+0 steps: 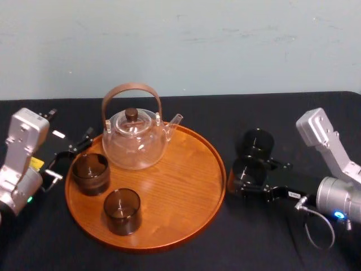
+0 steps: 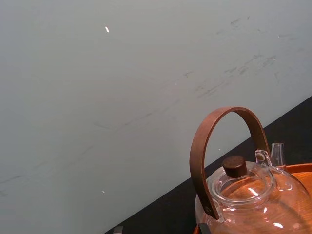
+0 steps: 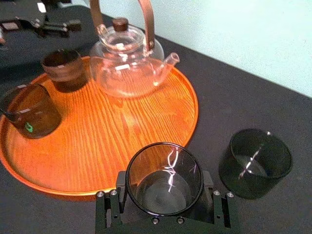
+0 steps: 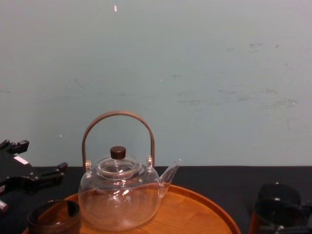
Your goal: Pick up the glass from the table and place it on the tray.
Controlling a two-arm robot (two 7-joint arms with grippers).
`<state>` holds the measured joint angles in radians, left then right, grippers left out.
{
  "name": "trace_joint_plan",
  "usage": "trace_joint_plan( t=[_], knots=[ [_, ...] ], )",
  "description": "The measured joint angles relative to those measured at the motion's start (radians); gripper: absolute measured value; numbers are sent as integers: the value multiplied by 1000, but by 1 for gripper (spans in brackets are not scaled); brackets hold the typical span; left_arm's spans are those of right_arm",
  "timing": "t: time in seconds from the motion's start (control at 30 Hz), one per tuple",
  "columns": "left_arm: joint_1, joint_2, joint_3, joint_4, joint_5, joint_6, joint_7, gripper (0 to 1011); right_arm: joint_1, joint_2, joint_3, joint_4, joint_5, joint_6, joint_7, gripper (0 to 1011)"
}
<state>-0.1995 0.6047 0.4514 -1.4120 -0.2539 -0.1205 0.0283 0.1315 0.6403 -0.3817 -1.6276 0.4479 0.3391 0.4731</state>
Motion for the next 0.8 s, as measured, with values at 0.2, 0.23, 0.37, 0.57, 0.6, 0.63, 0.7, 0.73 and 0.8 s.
trace_joint_plan(
  t=[0.2, 0.23, 0.37, 0.57, 0.6, 0.63, 0.7, 0.73, 0.8],
  knots=[
    [0, 0, 0, 0, 0, 0, 0, 1001, -1, 29, 13, -42, 30, 2, 13, 904],
    [0, 0, 0, 0, 0, 0, 0, 1001, -1, 33, 14, -47, 34, 2, 14, 904],
    [0, 0, 0, 0, 0, 0, 0, 1001, 2, 47, 15, -68, 49, 1, 22, 904],
    [0, 0, 0, 0, 0, 0, 0, 1001, 26, 56, -16, -86, 60, -9, 45, 903],
    [0, 0, 0, 0, 0, 0, 0, 1001, 31, 55, -21, -86, 60, -11, 47, 904],
    [0, 0, 0, 0, 0, 0, 0, 1001, 36, 54, -27, -86, 60, -12, 49, 903],
    [0, 0, 0, 0, 0, 0, 0, 1001, 51, 48, -45, -82, 60, -15, 55, 904],
    [0, 0, 0, 0, 0, 0, 0, 1001, 55, 45, -51, -80, 60, -16, 56, 904],
    [0, 0, 0, 0, 0, 0, 0, 1001, 70, 36, -73, -73, 59, -20, 63, 904]
  ],
)
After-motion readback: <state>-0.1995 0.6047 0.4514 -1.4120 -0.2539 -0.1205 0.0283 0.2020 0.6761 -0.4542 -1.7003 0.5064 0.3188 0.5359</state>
